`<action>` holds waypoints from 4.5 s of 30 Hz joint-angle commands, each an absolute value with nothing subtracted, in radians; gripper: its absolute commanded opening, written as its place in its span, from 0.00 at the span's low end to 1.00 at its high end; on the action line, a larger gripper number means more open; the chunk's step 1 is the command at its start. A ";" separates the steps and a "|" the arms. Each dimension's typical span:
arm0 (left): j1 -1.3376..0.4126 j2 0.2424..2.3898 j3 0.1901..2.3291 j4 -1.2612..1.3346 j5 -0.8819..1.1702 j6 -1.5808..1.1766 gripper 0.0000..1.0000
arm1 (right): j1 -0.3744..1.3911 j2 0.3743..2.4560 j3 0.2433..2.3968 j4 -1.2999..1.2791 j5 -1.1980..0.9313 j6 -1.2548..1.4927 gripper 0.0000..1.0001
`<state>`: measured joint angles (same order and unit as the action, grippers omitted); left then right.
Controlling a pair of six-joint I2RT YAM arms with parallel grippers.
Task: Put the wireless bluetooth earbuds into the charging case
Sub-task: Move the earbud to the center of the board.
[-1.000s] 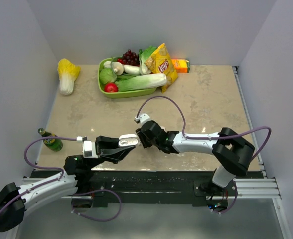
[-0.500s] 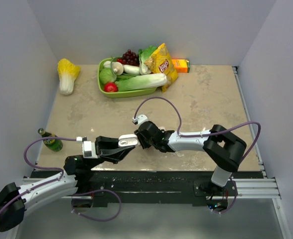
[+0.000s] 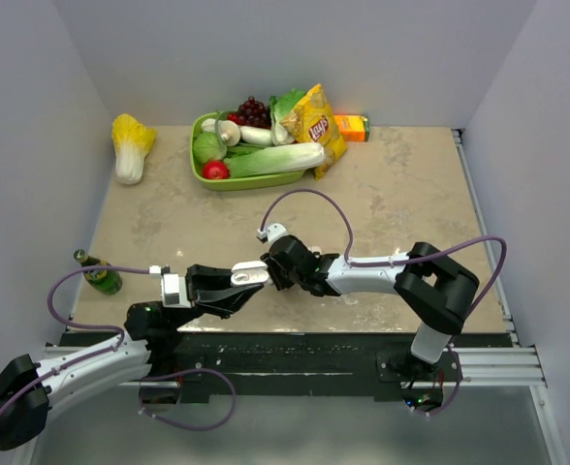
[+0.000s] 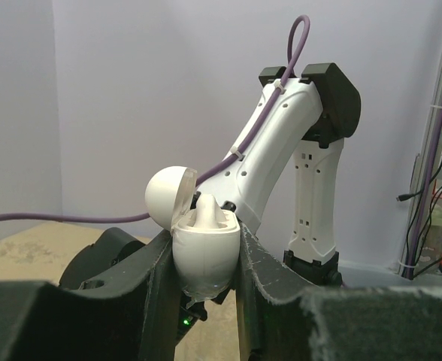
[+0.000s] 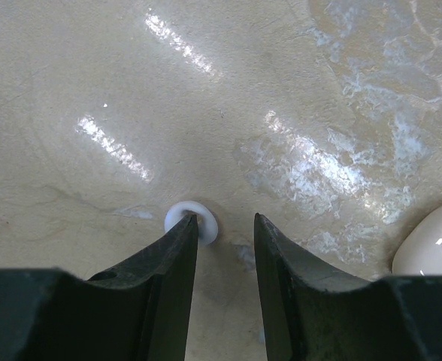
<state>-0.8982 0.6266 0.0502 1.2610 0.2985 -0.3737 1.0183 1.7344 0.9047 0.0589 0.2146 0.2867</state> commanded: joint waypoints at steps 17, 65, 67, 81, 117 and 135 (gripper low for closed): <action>-0.907 0.624 -0.031 1.324 0.284 -0.345 0.00 | 1.019 1.753 0.873 0.110 0.135 0.301 0.38; -0.913 0.592 -0.023 1.281 0.268 -0.342 0.00 | 1.012 1.510 0.713 0.107 0.273 0.529 0.33; -0.914 0.595 -0.021 1.281 0.267 -0.342 0.00 | 1.011 1.490 0.704 0.109 0.264 0.511 0.33; -0.914 0.601 -0.023 1.287 0.272 -0.344 0.00 | 1.020 1.534 0.609 0.210 0.106 0.486 0.00; -0.916 0.603 -0.032 1.290 0.264 -0.342 0.00 | 0.994 1.483 0.716 0.181 0.161 0.407 0.40; -0.916 0.606 -0.025 1.281 0.268 -0.341 0.00 | 0.956 1.601 0.772 0.143 0.204 0.370 0.35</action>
<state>-0.9112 0.6041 0.0505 1.2392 0.2783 -0.3733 0.9588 1.6051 0.7349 0.1268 0.1772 0.3882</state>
